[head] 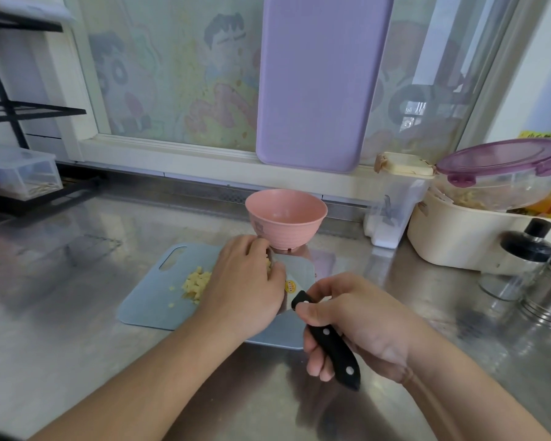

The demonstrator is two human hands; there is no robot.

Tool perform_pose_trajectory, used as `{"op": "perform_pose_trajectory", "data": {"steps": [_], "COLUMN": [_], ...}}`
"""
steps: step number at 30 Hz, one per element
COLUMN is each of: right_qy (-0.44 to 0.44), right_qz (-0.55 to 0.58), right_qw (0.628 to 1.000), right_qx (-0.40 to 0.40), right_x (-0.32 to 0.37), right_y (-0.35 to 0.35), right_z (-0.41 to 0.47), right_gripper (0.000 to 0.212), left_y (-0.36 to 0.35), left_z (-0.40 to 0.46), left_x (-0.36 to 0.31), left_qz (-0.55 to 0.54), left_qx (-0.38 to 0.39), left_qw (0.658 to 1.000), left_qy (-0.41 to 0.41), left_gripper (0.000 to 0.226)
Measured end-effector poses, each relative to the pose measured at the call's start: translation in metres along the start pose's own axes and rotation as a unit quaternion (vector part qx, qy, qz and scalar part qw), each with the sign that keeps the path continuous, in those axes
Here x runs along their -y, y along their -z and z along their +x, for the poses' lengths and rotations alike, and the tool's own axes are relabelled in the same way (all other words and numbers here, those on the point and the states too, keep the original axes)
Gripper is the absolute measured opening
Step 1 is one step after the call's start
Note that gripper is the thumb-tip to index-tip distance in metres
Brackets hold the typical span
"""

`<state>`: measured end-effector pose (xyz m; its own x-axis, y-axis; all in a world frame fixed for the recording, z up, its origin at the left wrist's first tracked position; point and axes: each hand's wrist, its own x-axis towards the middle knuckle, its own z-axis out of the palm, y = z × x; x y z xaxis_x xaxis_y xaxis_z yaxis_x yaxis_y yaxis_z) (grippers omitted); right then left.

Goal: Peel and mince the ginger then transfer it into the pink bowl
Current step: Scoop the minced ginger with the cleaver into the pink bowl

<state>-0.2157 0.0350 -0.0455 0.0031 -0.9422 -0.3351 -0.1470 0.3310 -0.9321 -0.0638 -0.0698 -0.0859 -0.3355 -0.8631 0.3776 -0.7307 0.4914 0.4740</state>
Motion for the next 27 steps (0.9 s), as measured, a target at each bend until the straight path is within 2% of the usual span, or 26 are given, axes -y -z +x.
{"op": "perform_pose_trajectory", "data": {"steps": [7,12,19,24,27], "right_qy": [0.050,0.089,0.099,0.087,0.072], "right_qz": [0.051,0.066,0.062,0.025,0.004], "right_qw": [0.997,0.993,0.987,0.987,0.986], "right_qx": [0.010,-0.031,-0.110,-0.136,-0.150], "right_x": [0.025,0.062,0.083,0.073,0.073], "right_y": [0.007,0.031,0.064,0.073,0.080], "right_z": [-0.012,-0.003,0.055,0.084,0.087], "right_gripper": [0.005,0.009,0.007,0.019,0.010], "left_y": [0.035,0.047,0.007,-0.021,-0.025], "left_z": [0.019,0.075,0.165,0.177,0.172], "left_x": [-0.020,-0.049,-0.043,-0.018,-0.008], "left_qz": [0.011,0.010,-0.028,-0.007,-0.003], "left_qx": [-0.008,-0.007,0.031,0.043,0.031], "left_qw": [1.000,0.998,0.996,0.997,0.998], "left_qy": [-0.019,-0.067,-0.079,-0.070,-0.058], "left_gripper": [0.023,0.029,0.026,0.029,0.026]}}
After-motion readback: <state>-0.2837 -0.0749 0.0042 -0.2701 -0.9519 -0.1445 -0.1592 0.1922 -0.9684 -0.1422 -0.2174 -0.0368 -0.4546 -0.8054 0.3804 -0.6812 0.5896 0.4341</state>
